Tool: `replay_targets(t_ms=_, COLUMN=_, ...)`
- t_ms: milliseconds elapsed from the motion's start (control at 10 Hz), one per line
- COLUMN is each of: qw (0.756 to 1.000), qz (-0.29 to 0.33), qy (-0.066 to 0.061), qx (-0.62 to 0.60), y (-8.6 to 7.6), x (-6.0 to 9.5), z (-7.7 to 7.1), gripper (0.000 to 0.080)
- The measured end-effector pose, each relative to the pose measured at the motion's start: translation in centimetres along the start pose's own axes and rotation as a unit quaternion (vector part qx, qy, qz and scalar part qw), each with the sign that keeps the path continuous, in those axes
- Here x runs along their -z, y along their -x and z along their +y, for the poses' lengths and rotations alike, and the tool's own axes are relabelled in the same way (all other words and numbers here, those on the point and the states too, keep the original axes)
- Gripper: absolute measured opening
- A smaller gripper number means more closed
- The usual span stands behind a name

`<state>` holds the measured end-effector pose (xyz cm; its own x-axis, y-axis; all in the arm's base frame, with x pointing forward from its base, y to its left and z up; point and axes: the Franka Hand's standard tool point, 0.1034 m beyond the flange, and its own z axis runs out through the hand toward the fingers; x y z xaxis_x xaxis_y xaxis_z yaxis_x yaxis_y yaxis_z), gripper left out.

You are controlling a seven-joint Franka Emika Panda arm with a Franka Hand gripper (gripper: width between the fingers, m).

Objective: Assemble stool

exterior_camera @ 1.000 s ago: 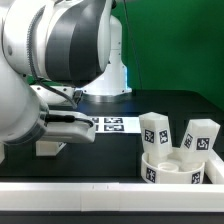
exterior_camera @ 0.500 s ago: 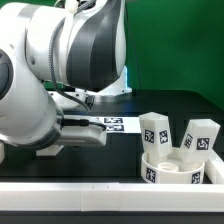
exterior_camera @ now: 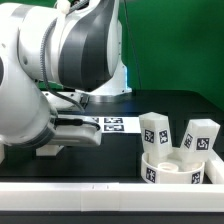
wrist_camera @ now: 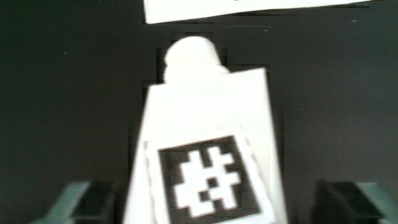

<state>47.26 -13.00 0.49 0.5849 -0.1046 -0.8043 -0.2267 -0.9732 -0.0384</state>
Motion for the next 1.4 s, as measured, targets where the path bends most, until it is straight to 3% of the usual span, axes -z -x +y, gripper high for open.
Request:
replay_targets(t_ms=100, qw=1.0, qz=0.0, qy=-0.001, qx=0.0, y=0.0, x=0.0, z=0.1, gripper=0.0384)
replay_targets(t_ms=200, qw=1.0, qz=0.0, qy=-0.001, qx=0.0, y=0.0, x=0.0, z=0.1, gripper=0.032)
replay_targets(t_ms=600, qw=1.0, qz=0.005, qy=0.001, qx=0.003, y=0.4, x=0.9, z=-0.5, gripper=0.032)
replay_targets(t_ms=1000, qw=1.0, qz=0.014, qy=0.006, qx=0.005, y=6.1, x=6.6, z=-4.9, gripper=0.032)
replay_targets(t_ms=1400, qw=0.999, qz=0.034, qy=0.008, qx=0.008, y=5.9, x=7.3, z=-5.1, gripper=0.032)
